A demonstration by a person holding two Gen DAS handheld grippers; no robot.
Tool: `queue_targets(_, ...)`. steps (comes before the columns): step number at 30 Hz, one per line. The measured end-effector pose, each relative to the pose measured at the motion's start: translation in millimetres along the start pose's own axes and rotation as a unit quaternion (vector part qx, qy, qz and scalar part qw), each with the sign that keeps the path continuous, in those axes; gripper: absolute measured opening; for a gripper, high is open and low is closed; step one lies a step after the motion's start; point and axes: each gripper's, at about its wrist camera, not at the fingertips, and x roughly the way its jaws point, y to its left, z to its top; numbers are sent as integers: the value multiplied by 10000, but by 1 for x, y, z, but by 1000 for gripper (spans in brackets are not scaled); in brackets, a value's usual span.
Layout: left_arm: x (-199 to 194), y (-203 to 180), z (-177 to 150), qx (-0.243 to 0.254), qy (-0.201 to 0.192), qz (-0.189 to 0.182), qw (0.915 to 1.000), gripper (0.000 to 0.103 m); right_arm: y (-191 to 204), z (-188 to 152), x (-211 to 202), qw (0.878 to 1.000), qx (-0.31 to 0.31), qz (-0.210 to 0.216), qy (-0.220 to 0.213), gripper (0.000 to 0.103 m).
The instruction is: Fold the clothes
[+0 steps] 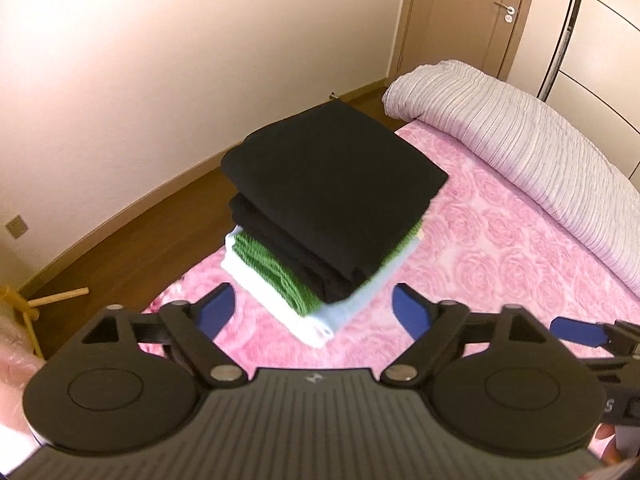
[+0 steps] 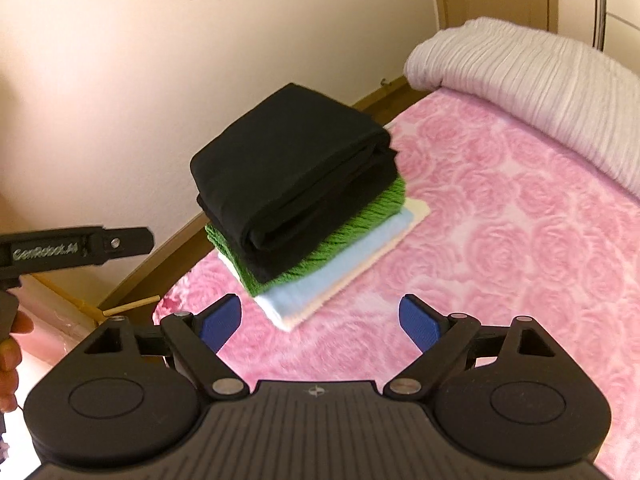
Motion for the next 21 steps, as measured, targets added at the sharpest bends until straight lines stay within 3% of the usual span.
queue_targets(10,-89,-41,-67,-231,-193,525,9982,101,-12,-45,-78,9997,-247,24,21,89)
queue_targets(21,-141,-83,-130,-724,-279,1016,9918,102,-29,-89,-137,9974,-708,-125,-15,89)
